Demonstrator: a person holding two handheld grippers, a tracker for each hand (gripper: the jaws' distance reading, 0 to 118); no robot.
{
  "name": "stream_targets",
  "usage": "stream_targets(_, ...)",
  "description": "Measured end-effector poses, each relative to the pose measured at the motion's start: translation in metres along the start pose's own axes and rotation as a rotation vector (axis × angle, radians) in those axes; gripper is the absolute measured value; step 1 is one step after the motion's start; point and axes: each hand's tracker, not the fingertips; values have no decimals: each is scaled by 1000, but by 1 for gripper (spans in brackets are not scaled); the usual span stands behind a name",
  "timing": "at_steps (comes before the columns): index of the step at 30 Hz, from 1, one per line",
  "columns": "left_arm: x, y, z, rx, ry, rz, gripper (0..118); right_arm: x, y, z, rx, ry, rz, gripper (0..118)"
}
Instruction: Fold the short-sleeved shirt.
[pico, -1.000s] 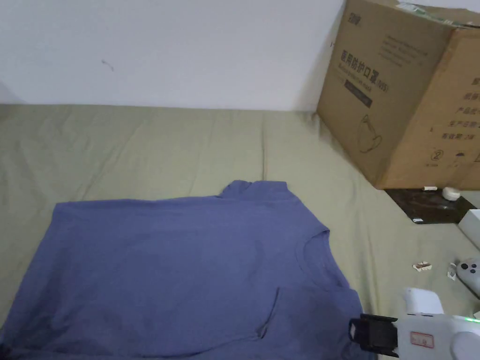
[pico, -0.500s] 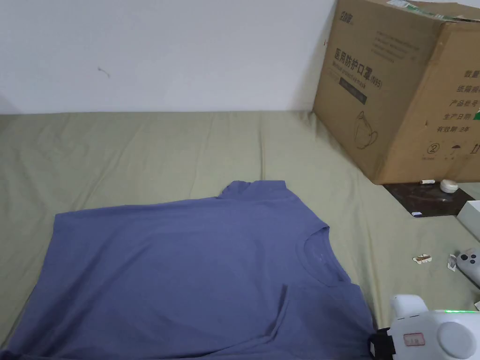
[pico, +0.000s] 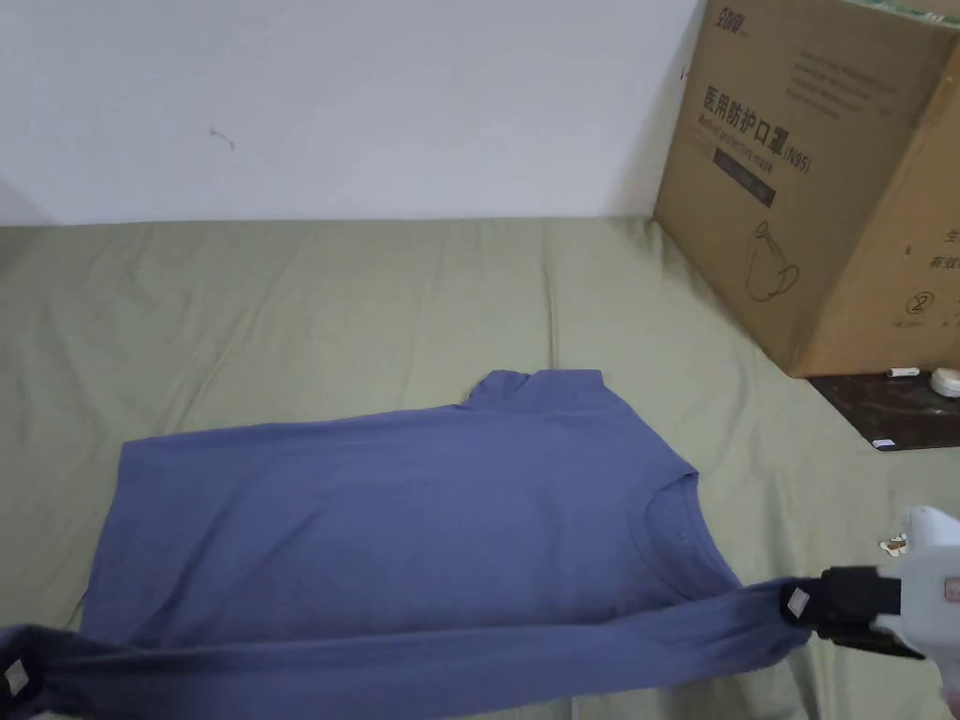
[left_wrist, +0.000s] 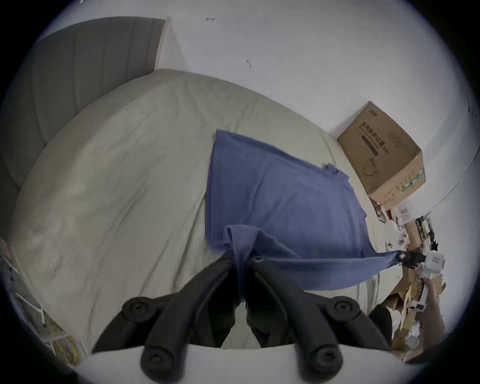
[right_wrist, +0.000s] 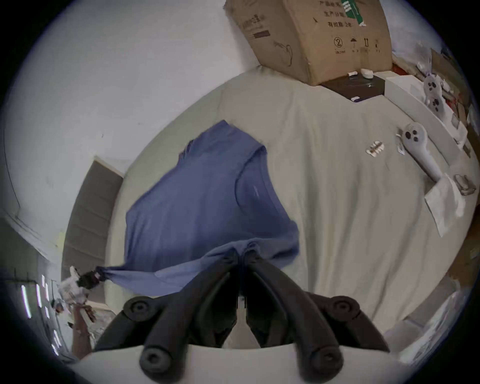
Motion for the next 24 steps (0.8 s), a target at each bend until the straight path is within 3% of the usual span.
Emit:
stream_targets(6, -1, 52, -74, -71, 60, 43, 6, -3, 72, -75, -36, 13, -99, 3)
stream_targets(7, -5, 56, -87, -92, 60, 58, 11, 0, 81, -91, -58, 3, -115, 3)
stream_targets(8, -6, 59, -98, -102, 70, 60, 24, 1, 87, -105, -65, -13, -131, 3)
stream_targets(9, -6, 62, -107, -104, 79, 52, 51, 1, 92, -117, -81, -35, -148, 16)
stream_targets(10, -7, 60, -112, -106, 91, 43, 79, 0, 93, -126, -86, -63, -160, 39)
stream_targets(11, -7, 60, -114, -103, 119, 23, 104, -8, 86, -125, -71, -77, -157, 69)
stream_targets(12, -8, 59, -116, -97, 136, 8, 117, -11, 82, -125, -49, -90, -152, 102)
stream_targets(13, -9, 56, -115, -95, 138, 3, 117, -12, 79, -125, -41, -92, -153, 112)
stream_targets(16, 4, 40, -91, -45, 83, 12, 116, -22, 56, -107, 4, -55, -138, 113)
stream_targets(19, 9, 27, -67, -24, 77, -35, 111, -32, 36, -83, 23, -40, -66, 113)
stream_targets(22, 16, 14, -39, 64, 110, -142, 71, -56, 9, -52, 74, -30, 22, 109)
stream_targets(23, 19, 9, -28, 85, 113, -167, 71, -50, 8, -48, 99, -12, 48, 109)
stream_targets(24, 17, 8, -20, 116, 96, -160, 25, -56, 2, -39, 126, 3, 80, 97)
